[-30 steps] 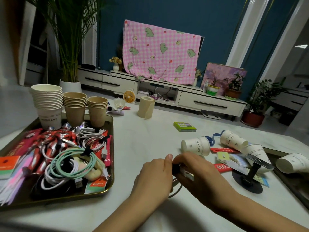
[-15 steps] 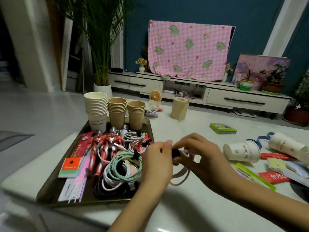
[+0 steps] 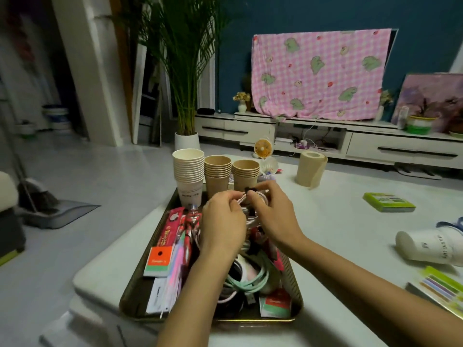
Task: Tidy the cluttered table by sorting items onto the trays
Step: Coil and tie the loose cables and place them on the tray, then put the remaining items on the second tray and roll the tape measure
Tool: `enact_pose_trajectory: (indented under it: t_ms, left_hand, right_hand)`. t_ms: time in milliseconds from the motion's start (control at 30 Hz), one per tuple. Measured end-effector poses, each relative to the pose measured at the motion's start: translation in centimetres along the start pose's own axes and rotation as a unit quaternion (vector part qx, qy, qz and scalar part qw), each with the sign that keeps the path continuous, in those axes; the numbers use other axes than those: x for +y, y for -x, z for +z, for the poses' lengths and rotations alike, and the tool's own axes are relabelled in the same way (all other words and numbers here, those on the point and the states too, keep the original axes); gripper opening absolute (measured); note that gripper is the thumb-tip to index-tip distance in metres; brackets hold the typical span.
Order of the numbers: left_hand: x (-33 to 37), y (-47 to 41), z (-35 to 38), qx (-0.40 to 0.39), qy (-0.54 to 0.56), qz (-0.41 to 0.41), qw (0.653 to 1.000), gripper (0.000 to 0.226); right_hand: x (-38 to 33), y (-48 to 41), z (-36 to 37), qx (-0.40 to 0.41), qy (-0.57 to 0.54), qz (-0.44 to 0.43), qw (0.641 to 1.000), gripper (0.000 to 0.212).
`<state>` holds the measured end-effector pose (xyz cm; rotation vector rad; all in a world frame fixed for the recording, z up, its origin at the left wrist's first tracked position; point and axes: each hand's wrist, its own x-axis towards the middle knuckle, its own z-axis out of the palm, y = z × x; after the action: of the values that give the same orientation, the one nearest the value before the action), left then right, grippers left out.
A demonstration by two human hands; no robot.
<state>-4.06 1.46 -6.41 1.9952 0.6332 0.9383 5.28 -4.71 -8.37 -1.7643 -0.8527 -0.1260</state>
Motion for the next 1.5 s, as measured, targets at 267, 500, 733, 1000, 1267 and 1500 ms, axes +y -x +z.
enact_pose_trajectory:
  t_ms: [267,500,733,1000,1267,1500]
  left_hand:
    - [2.4,1.2,4.2,-0.064,-0.069,0.086,0.992,0.027]
    - [2.9,5.1,9.1,-0.119,-0.145,0.165,0.968,0.034]
    - [0.7,5.7,10.1,-0.200,-0.386,0.144,0.889,0.033]
    - [2.8,8.4,11.8,-0.252,-0.269,0.228,0.901,0.038]
    - [3.4,6.2,10.3,-0.223,-0.207,0.243,0.921,0.035]
    - [2.2,2.1,4.3,-0.058,-0.087,0.192,0.976,0.024]
  right_hand:
    - [2.8,-1.6,1.1,-0.147,0.285,0.036,0.947,0.032]
    - [4.4,-3.6,-10.6,-0.066,0.294,0.041,0.953,0.025]
    - [10.0,-1.6,-22.3,0.067,0.433,0.174,0.882,0.037]
    - [9.8,0.2,-27.5,0.118,0.357,0.437,0.817,0.030]
    - [7.0,-1.6,-22.9,0.137,0.181,0.380,0.897,0.016]
    - [-0.3,-6.0,-11.0,0.082,0.128,-0.050,0.987,0.020]
